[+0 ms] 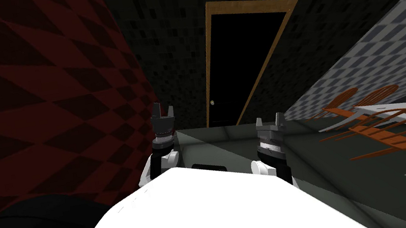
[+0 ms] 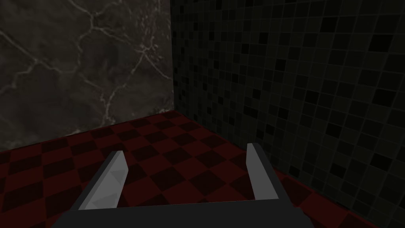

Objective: Pull the door open

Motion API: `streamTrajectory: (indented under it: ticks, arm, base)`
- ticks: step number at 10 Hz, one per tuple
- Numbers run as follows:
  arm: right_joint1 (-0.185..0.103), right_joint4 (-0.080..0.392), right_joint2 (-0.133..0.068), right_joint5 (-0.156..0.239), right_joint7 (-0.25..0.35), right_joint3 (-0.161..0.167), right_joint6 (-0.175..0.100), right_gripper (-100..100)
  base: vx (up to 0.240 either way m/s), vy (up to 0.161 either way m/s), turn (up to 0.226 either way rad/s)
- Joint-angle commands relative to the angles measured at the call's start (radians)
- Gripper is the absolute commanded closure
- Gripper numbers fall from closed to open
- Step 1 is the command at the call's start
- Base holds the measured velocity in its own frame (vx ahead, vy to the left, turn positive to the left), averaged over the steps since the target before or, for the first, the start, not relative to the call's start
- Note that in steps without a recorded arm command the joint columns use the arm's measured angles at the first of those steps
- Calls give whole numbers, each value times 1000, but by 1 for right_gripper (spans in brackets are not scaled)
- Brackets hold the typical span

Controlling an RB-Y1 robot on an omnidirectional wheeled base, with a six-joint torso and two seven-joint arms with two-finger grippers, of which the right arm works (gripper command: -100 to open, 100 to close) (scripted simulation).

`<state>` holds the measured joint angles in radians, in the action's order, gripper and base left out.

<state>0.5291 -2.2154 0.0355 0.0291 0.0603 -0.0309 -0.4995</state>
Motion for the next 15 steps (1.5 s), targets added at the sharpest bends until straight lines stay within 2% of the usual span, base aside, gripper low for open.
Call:
streamTrajectory:
  ticks: [1, 7, 9, 12, 15]
  arm:
    - [-13, 36, -17, -13, -27, 0, -11, -100]
    - [-57, 156, -59, -58, -119, -1, -47, -100]
    - [-69, 187, -67, -69, -143, -1, -56, -100]
    - [-99, 269, -88, -100, -206, -2, -81, -100]
    - [-119, 324, -100, -120, -247, -2, -97, -100]
  base:
    - [87, 28, -40]
    - [123, 42, -31]
    - [114, 21, -26]
    - [112, 56, -36]
    - [122, 44, -32]
